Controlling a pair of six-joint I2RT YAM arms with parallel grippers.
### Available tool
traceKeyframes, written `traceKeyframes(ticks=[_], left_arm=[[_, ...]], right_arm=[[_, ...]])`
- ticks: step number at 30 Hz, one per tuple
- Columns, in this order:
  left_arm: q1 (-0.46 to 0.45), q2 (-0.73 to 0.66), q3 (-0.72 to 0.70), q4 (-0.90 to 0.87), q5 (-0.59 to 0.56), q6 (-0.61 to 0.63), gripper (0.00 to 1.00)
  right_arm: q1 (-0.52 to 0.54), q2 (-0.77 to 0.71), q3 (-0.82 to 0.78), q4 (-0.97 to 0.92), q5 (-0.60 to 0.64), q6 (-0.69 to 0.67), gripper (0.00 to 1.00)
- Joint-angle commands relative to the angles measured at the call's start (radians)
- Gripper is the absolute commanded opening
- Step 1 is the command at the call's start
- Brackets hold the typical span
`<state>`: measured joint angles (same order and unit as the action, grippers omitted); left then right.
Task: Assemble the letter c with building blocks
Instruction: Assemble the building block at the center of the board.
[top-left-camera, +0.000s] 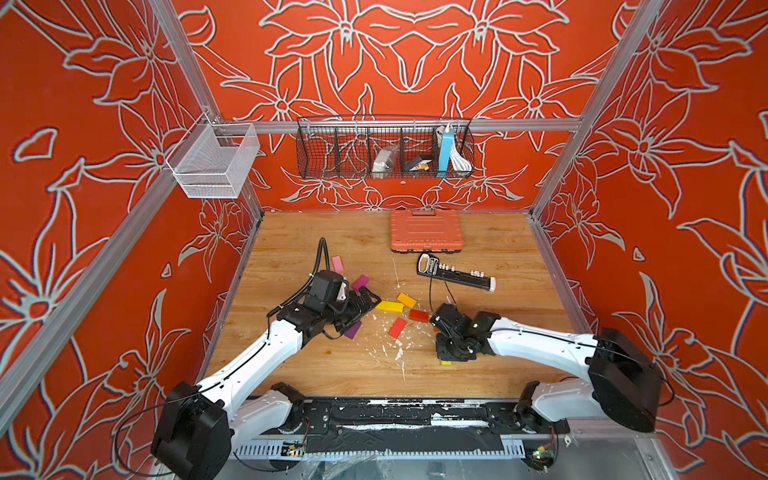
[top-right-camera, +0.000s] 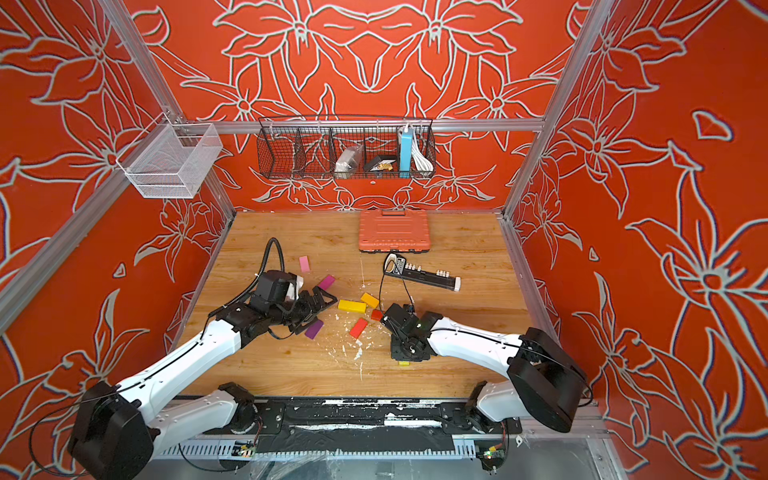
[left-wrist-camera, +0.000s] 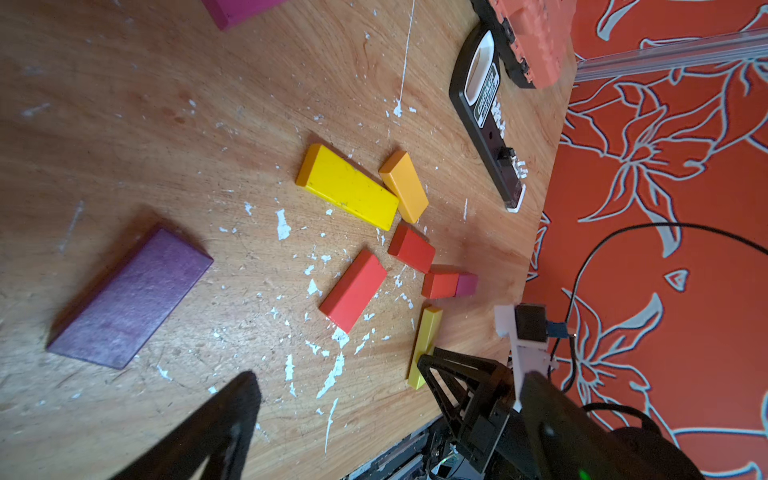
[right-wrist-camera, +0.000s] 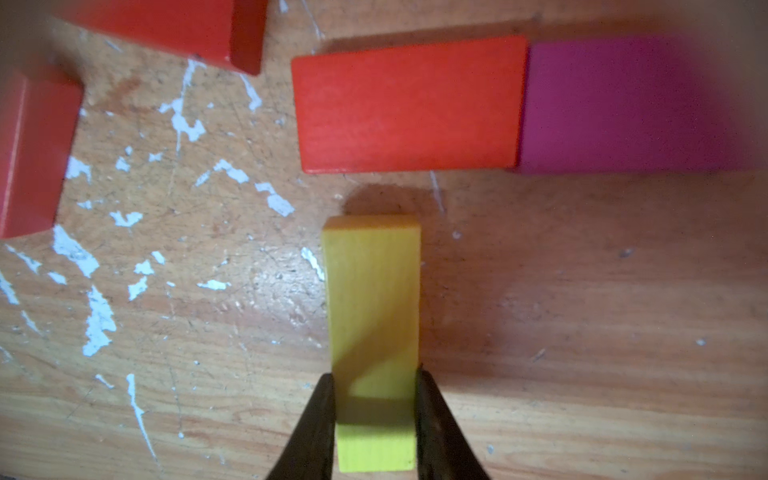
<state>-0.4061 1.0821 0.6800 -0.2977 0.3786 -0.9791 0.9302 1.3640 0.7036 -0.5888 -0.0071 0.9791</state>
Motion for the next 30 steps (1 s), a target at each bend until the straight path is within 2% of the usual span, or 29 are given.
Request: traceKeyframes(ticks=[1, 10, 30], left_arm=[[-0.005, -0.002, -0.016, 0.011, -0.005, -0.007, 0.98], [-0.005, -0.005, -0.02, 0.016, -0.004, -0.009, 0.98], [-0.005, -0.008, -0.029, 0.022, -0.003, -0.01, 0.98]], right_arm=[[0.006, 0.019, -0.003, -0.004, 0.035, 0.004, 0.31], [0.007, 0.048, 0.013, -0.008, 0.044, -0.007, 0.4], [0.006, 0.084, 0.042, 0.022, 0.037, -0.012, 0.34]])
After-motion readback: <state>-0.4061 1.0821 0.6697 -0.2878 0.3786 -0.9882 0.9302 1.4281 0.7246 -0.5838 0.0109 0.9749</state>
